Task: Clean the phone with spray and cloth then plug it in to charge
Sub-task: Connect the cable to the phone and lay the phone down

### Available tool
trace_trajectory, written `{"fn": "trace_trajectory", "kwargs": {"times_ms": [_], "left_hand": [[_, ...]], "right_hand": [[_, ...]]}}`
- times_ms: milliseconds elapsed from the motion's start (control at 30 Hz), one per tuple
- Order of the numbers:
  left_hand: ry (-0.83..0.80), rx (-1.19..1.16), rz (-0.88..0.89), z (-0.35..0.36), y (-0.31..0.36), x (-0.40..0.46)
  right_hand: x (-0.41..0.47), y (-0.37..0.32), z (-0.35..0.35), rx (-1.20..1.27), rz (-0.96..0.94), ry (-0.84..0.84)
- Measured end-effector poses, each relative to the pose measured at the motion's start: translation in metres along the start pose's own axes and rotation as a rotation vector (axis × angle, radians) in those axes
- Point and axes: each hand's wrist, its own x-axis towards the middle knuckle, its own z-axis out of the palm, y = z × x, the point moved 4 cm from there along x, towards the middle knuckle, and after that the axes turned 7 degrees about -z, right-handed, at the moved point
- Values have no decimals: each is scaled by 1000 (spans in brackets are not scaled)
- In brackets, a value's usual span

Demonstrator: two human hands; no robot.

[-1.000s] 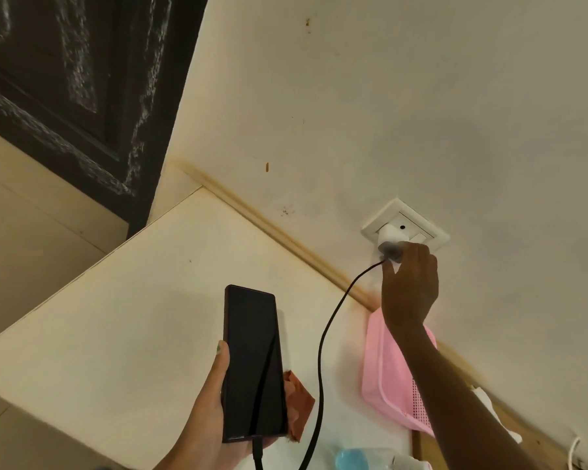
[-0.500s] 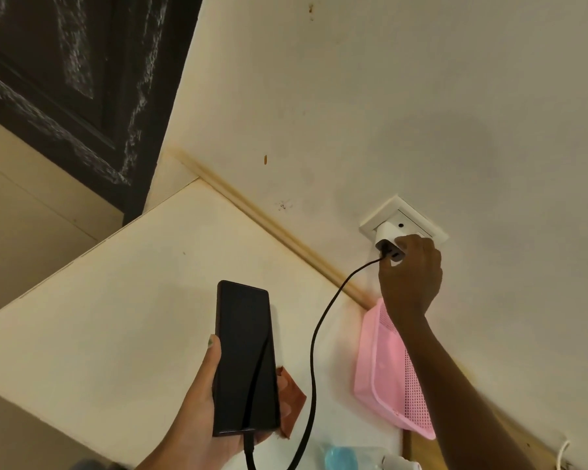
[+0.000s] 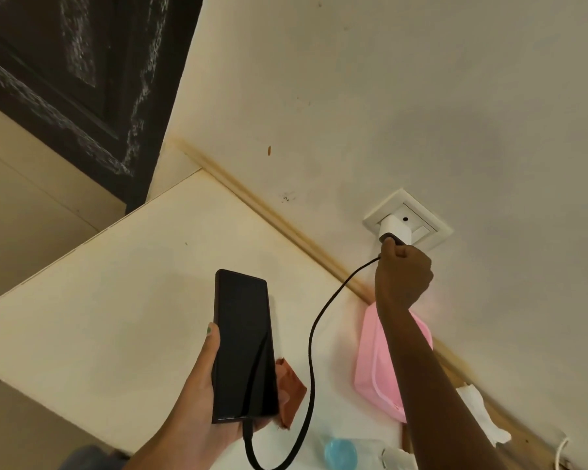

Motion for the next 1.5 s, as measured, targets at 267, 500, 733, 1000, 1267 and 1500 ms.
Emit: {"fn": "trace_trajectory", "kwargs": {"times_ms": [267,500,733,1000,1267,1500], "left_hand": [[-9,54,11,0,-1,-1],[-26,30,3,2,0,0],[-60,25,9,3,0,-1],[-78,7,5,2,1,-1],[-66,25,-14,0,-1,2],[-38,31,-11,-2,-1,3]], "right_hand": [[8,-12,-1,-206,-145,-105],[12,1,-10,-224,-111,-119],[11,31,-19,-231,-225,-27],[12,53,6,-637,-494,-377],[14,63,23,-779,-432,-432],[24,70,32,-924,-364,-531]]}}
